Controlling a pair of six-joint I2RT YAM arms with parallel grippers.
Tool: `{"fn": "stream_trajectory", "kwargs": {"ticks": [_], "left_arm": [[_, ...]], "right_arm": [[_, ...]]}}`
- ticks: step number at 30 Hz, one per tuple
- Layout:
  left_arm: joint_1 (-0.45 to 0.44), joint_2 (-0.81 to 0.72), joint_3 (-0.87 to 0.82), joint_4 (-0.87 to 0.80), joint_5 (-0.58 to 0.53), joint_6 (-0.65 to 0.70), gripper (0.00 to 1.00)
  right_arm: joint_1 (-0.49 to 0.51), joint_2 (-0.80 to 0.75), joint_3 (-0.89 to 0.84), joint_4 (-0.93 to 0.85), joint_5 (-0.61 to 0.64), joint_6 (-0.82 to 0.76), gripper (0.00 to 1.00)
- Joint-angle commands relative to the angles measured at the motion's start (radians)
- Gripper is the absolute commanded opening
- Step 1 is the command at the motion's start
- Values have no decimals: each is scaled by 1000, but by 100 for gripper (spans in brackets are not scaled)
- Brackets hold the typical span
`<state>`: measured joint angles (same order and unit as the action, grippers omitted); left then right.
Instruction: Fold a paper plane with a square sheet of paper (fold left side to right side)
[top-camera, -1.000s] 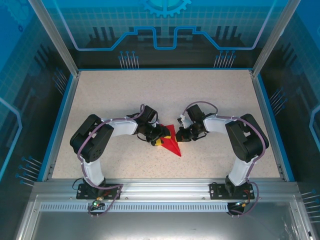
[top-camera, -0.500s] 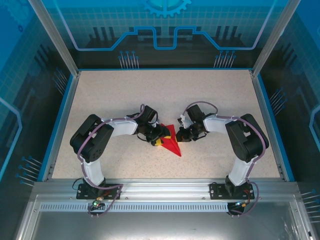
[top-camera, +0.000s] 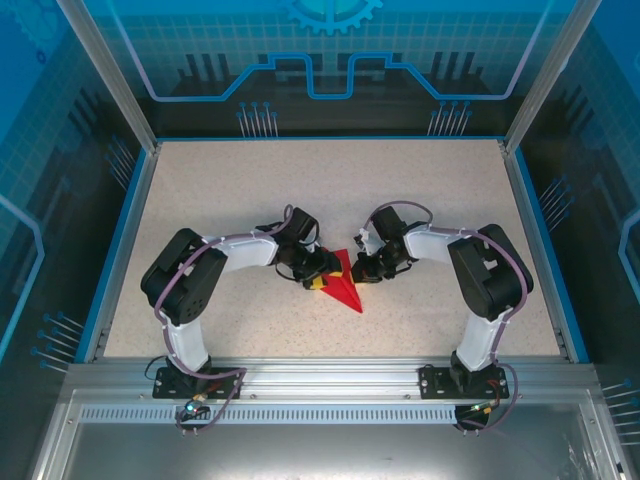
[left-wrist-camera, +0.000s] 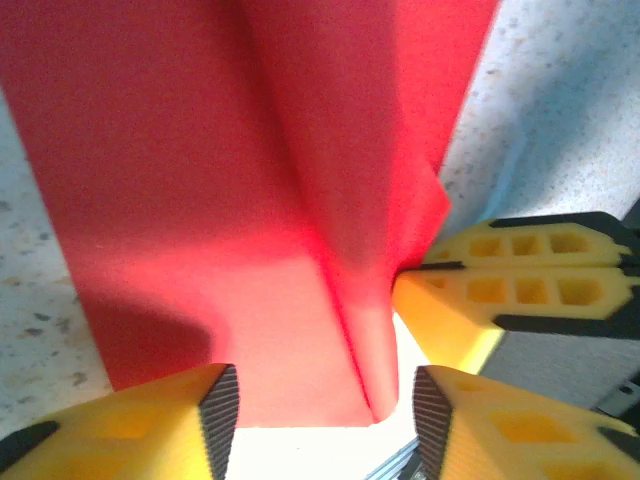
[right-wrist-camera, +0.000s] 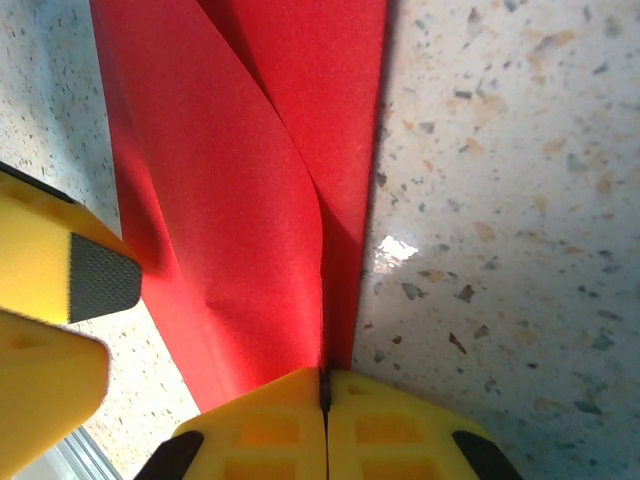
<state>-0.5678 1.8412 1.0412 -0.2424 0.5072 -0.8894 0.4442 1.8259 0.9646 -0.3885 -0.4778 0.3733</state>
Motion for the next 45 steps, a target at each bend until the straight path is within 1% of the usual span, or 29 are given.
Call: {"fn": "stream_trajectory", "kwargs": {"ticks": [1, 5, 8, 10, 17, 27, 33, 38, 39, 41, 43, 45], "left_arm": [[-3, -40, 58, -60, 2, 41, 45], [-3, 7, 101, -41, 47, 48, 31], [-4, 45, 123, -27, 61, 53, 26], [-3, 71, 133, -9, 75, 50, 24], [-5, 130, 141, 34, 90, 46, 23], [-4, 166, 98, -6, 24, 61, 23], [-4, 179, 57, -21, -7, 59, 23], [-3, 181, 22, -18, -25, 56, 22], [-4, 181, 16, -18, -26, 56, 22], [-3, 179, 7, -15, -28, 55, 21], [-3, 179, 3, -15, -32, 55, 21], [-4, 178, 0, -14, -30, 55, 21]], "right_arm": [[3, 42, 2, -67, 76, -13, 6], [7, 39, 3, -73, 84, -16, 6], [8, 41, 9, -78, 85, -19, 6], [8, 41, 8, -79, 84, -20, 6], [13, 47, 14, -87, 91, -22, 6], [14, 50, 23, -111, 121, -30, 6], [15, 41, 22, -83, 89, -23, 7], [7, -6, 34, -49, 29, 1, 12], [2, -22, 35, -45, 24, 8, 15], [-7, -66, 36, -50, 15, 11, 24], [-13, -98, 36, -70, 1, 5, 28], [-13, -121, 29, -91, -40, -6, 29]]}}
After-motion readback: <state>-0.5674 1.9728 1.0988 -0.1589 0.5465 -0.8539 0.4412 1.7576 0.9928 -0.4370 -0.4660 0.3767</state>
